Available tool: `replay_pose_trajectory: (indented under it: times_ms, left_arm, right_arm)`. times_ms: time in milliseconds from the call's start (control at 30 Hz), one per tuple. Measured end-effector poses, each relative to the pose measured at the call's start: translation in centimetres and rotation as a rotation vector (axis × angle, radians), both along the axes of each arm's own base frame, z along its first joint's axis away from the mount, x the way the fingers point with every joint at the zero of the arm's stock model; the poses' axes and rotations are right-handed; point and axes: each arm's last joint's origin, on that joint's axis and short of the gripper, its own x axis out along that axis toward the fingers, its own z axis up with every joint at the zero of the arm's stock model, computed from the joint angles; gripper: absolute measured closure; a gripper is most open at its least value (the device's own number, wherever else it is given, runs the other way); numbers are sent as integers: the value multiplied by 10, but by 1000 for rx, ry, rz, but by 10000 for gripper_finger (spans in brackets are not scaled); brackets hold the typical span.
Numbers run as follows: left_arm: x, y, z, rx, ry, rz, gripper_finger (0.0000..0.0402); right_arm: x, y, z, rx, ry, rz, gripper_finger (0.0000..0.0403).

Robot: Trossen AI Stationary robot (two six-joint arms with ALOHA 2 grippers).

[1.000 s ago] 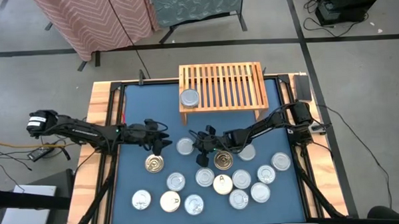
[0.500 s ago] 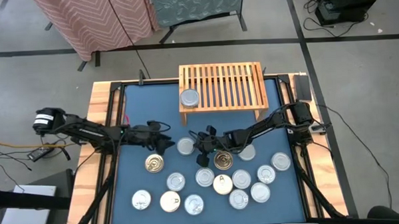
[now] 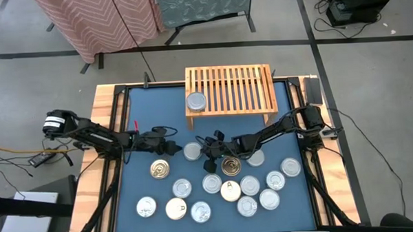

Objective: Stack canned seafood by type on shelf
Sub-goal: Stack the green tuna can on top of the green tuna can on the shelf

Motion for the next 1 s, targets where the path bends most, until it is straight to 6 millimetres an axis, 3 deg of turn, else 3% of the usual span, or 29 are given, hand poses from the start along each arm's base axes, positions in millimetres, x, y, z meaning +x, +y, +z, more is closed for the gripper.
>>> replay_pose_trajectory:
  times_ms: [167,667,1000]
  left_arm:
    - [5,0,5,-23,-65,2,151]
    - [10,-1,-9,-54,-23,-30,151]
    - [22,-2,-6,-44,-18,-73,151]
  right_arm:
    - [0,0,0,0,-2,-1,403]
    - [0,0,0,-10,-7,2,403]
    - [1,0,0,-11,-8,2,403]
